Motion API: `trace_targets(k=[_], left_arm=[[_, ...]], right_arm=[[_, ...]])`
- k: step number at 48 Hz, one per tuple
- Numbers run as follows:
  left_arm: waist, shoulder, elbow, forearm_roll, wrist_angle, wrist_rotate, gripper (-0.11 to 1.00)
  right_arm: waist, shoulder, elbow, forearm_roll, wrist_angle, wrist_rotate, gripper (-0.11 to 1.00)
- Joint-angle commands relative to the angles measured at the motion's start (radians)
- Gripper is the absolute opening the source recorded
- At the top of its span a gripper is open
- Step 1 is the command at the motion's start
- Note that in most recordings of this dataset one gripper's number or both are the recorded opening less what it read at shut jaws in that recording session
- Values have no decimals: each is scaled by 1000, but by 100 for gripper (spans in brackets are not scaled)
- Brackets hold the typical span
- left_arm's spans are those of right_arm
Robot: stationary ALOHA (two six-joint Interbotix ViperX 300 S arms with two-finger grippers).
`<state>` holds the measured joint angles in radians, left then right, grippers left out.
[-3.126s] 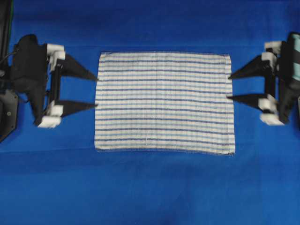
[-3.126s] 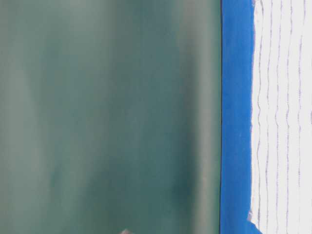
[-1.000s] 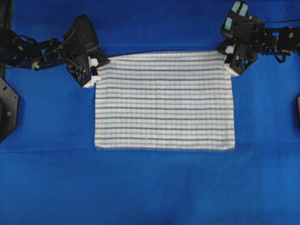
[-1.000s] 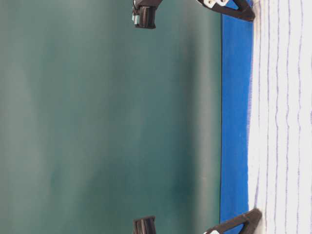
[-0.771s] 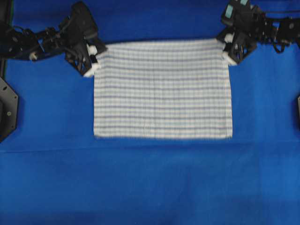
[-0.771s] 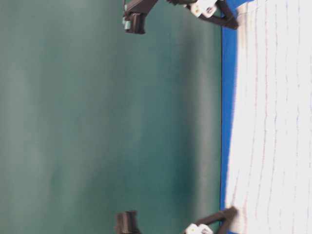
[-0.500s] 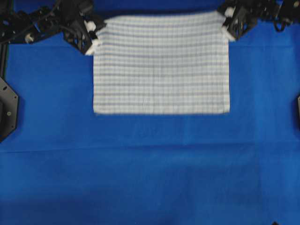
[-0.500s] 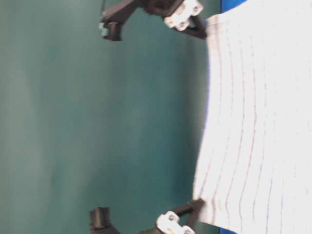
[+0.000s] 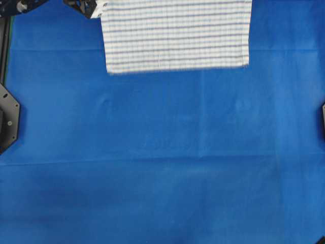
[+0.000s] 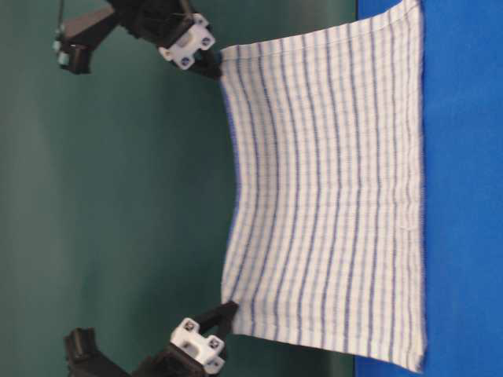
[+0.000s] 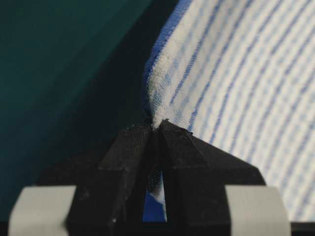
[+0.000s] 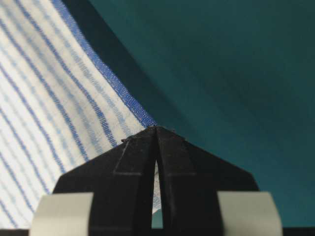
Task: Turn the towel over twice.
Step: 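Lift the held top edge up and away from the table, then swing the towel over and lay it flat, grippers at bottom edge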
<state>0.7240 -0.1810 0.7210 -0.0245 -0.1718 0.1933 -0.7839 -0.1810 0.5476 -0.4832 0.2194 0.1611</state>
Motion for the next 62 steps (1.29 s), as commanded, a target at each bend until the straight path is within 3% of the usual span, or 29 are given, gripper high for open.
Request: trace_targets(k=[1, 12, 23, 34, 44, 62], left_arm=[[0, -43, -44, 0, 25, 3, 4], [-25, -156, -64, -2, 106, 21, 4], [-100, -255, -6, -2, 112, 29, 4], [-218, -362, 80, 0, 135, 26, 4], [-368, -437, 137, 0, 235, -23, 4], [-641, -387, 225, -2, 291, -35, 4]], right_arm=[[-3, -49, -37, -3, 11, 0, 0], [31, -173, -28, -2, 52, -2, 0], [115, -284, 21, 0, 123, 2, 0], [290, -394, 94, 21, 247, 21, 0], [502, -474, 164, 91, 336, 41, 0], [799, -468, 310, 163, 354, 216, 0]])
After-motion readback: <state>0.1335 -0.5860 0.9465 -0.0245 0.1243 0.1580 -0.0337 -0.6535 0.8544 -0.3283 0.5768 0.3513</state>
